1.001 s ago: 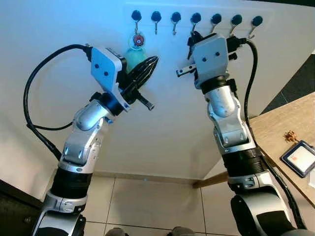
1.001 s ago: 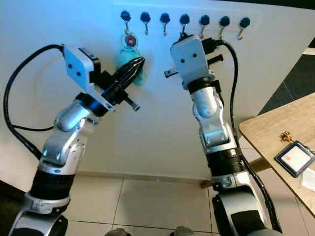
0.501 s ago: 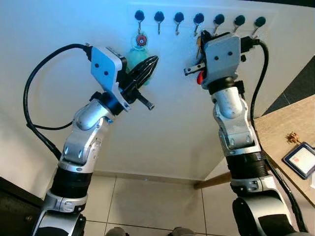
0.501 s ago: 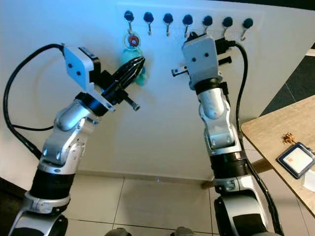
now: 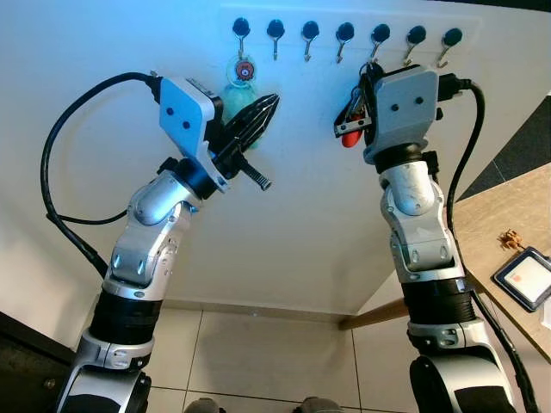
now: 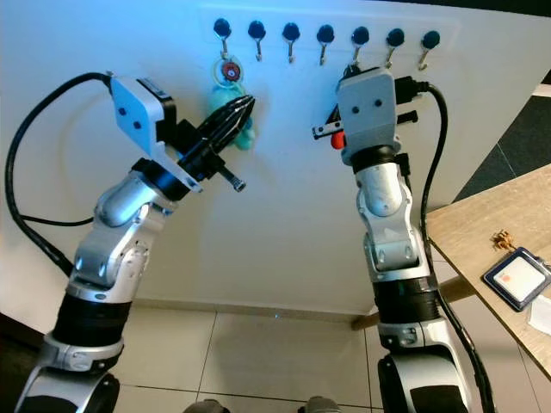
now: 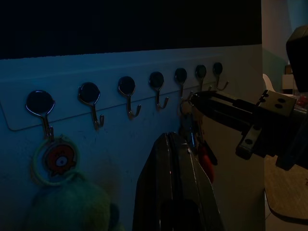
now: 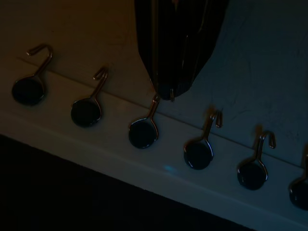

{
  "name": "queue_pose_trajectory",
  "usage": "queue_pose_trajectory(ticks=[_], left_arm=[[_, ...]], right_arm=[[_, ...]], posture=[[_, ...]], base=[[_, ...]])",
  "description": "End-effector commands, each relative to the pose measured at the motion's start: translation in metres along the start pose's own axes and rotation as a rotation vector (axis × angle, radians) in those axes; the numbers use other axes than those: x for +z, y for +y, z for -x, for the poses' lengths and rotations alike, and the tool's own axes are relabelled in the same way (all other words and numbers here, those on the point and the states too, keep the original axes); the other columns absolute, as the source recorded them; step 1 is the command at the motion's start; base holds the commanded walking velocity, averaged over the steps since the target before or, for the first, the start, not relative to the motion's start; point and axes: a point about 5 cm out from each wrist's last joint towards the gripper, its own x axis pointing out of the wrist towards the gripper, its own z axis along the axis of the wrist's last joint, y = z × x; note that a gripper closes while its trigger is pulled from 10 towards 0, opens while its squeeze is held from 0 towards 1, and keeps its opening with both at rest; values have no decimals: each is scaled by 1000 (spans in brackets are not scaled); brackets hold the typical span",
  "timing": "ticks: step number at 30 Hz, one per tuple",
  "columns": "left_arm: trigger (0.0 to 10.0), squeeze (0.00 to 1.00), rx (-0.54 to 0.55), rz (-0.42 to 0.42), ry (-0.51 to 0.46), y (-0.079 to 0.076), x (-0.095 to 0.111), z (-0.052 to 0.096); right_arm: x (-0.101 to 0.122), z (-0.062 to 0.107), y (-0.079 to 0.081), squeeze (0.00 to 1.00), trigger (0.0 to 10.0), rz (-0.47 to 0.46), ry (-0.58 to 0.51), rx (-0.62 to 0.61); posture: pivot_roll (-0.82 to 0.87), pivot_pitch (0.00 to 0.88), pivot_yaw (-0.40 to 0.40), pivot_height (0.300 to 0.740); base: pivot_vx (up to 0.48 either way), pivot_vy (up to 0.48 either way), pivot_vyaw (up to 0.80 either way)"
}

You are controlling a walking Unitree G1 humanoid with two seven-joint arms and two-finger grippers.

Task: Hang keys on a hook

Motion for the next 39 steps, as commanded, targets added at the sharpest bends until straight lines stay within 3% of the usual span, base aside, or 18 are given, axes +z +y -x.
queue_pose_trajectory(ticks=[1,12,26,30,39], left_arm=[[10000,0,-23,9,-19,-6,3,-4],[10000,0,-19,8,-24,-5,4,-5],[10000,0,-25,17,-26,-6,5,-5],[10000,0,-29,18,-27,-6,4,-5],[10000,0,-36,21,-29,-8,4,-5]], right_arm=[[-1,2,0,0,10000,-22,7,5],[15,-8,6,0,10000,13,-75,51],[23,-9,18,0,10000,75,-113,97],[22,-9,17,0,10000,123,-117,88],[21,0,13,0,10000,367,-148,30]], posture=[[41,78,-23,740],[42,80,-25,740],[43,81,-27,740],[42,81,-26,740],[42,74,-28,740]], base=[[0,0,0],[0,0,0],[0,0,0],[0,0,0],[0,0,0]])
